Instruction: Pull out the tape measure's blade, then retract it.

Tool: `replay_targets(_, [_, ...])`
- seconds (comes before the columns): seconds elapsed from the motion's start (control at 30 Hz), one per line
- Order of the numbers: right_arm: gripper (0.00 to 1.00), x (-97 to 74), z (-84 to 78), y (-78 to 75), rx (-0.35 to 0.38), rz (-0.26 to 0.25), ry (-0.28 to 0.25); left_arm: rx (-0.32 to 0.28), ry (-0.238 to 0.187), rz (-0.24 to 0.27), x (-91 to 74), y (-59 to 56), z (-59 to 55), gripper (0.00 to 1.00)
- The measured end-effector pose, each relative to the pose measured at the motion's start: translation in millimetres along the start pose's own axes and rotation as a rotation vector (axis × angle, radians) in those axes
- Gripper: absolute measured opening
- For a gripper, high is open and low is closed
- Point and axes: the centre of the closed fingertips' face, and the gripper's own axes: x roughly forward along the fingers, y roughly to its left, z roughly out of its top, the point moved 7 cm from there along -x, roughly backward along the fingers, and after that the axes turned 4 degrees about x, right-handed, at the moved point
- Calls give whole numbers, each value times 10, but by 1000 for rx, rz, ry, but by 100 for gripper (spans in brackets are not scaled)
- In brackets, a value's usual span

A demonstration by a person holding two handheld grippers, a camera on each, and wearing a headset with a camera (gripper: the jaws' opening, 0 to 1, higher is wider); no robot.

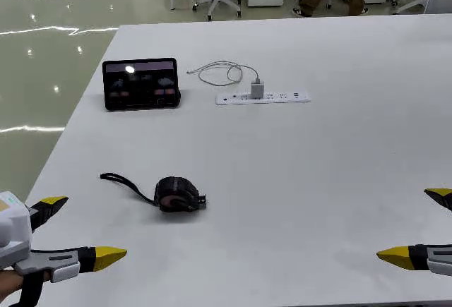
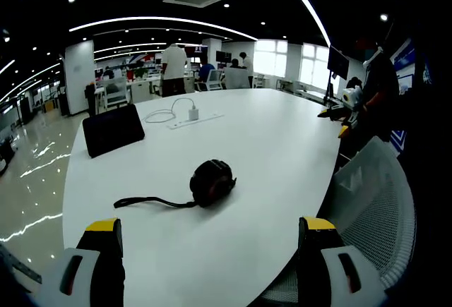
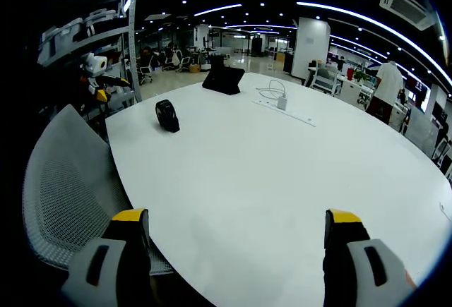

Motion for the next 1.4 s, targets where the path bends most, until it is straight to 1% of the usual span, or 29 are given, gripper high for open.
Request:
replay_targets(0.07, [100, 9, 1, 1, 2, 4, 3, -7, -6, -14, 10, 0, 4, 100])
replay_targets(0.13, [100, 16, 13, -1, 8, 10, -2, 0, -10, -8, 17, 24, 8, 100])
replay_targets(0.23, [100, 35, 22, -38, 14, -1, -2, -7, -9, -23, 45, 51, 11, 100])
replay_targets(0.3, [100, 60, 27, -27, 24, 11, 8, 6, -7, -19, 52, 55, 27, 100])
replay_targets(0.43, [100, 117, 60, 17, 15, 22, 14, 6, -9, -24, 85, 73, 48, 100])
replay_targets(0.5, [100, 156, 92, 36, 3, 23, 9, 22, 2, -38, 134, 84, 31, 100])
replay_targets(0.53, [100, 183, 119, 49, -1, 26, 2, 53, 29, -37, 170, 109, 2, 100])
replay_targets(0.57, [100, 203, 133, 61, -2, 31, 0, 75, 55, -26, 188, 138, -23, 100])
replay_targets(0.6, [100, 224, 145, 70, -7, 34, 0, 82, 67, -27, 210, 151, -34, 100])
replay_targets(0.67, [100, 275, 177, 95, -22, 39, 2, 32, 52, -58, 261, 155, -9, 100])
replay_targets(0.7, [100, 293, 193, 107, -25, 43, 2, 27, 50, -66, 276, 169, 4, 100])
replay_targets(0.8, [100, 359, 251, 122, -30, 56, -7, 69, 53, -66, 329, 206, 68, 100])
replay_targets(0.9, [100, 420, 292, 130, -36, 67, -7, 64, 47, -86, 366, 225, 141, 100])
replay_targets(1.03, [100, 494, 345, 139, -49, 78, -7, 80, 60, -96, 442, 260, 184, 100])
replay_targets(1.17, [100, 556, 366, 147, -60, 97, 0, 114, 76, -133, 515, 248, 210, 100])
replay_targets(1.2, [99, 571, 369, 152, -64, 102, 3, 123, 84, -147, 537, 244, 210, 100])
replay_targets(1.23, [99, 601, 374, 159, -67, 106, 6, 151, 124, -165, 573, 253, 188, 100])
replay_targets(1.27, [99, 629, 374, 170, -69, 113, 10, 183, 155, -161, 605, 277, 175, 99])
replay_targets(1.3, [99, 674, 365, 206, -76, 139, 24, 234, 200, -167, 658, 298, 159, 98])
replay_targets(1.33, [98, 707, 364, 225, -83, 147, 32, 257, 216, -187, 695, 292, 162, 98])
replay_targets(1.37, [98, 756, 363, 244, -94, 155, 43, 265, 217, -215, 750, 283, 184, 98])
replay_targets(1.4, [98, 798, 361, 250, -97, 161, 51, 268, 217, -223, 788, 289, 207, 98])
